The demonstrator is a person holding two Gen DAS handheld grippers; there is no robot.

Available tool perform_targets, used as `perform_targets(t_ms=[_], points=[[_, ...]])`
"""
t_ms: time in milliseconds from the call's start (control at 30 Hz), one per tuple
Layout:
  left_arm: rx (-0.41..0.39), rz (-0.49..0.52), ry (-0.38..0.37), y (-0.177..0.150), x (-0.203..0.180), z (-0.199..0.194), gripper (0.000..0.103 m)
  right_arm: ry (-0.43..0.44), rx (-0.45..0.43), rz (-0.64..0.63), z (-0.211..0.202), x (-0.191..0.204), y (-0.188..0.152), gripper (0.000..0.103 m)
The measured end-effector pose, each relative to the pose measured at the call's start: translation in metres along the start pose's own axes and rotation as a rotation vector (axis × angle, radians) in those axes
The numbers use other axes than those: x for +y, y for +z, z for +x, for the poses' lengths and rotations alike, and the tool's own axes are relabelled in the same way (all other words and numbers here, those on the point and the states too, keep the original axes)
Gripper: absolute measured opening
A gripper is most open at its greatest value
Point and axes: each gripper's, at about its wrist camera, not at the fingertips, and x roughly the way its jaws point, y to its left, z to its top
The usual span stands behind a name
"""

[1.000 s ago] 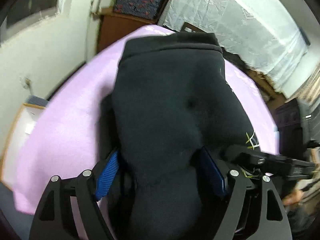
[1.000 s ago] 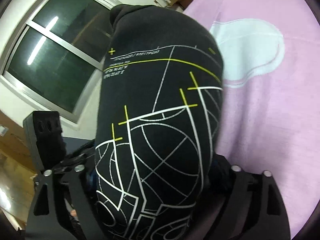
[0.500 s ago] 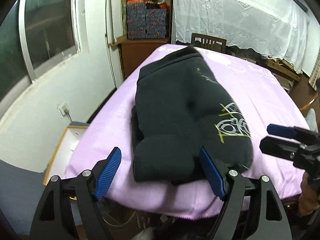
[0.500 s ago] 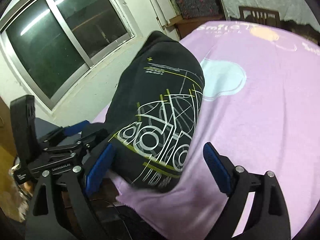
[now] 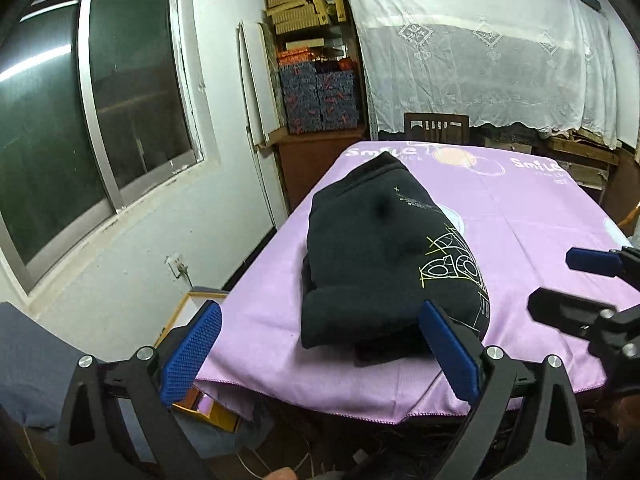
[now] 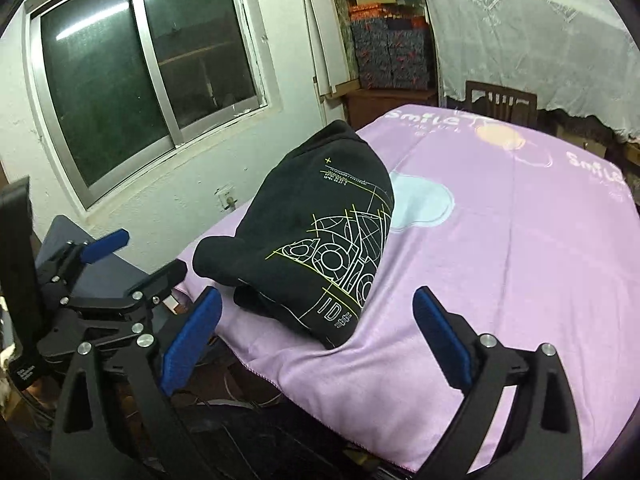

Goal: Fold large clothes
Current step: 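Lay the folded hoodie on the table and open both tools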

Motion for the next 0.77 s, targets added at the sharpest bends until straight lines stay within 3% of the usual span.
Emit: perform_targets(t_ms=[233, 767], points=[[0.025, -0.026, -0.029, 0.004, 0.001, 0.005, 0.099, 0.0, 0.023, 0.03, 0.008, -0.004, -0.002, 0.094], [0.037, -0.033, -0.015, 0.004, -0.003, 0.01, 0.099, 0.014, 0.032, 0.073, 0.017, -0.013, -0.004, 0.094]])
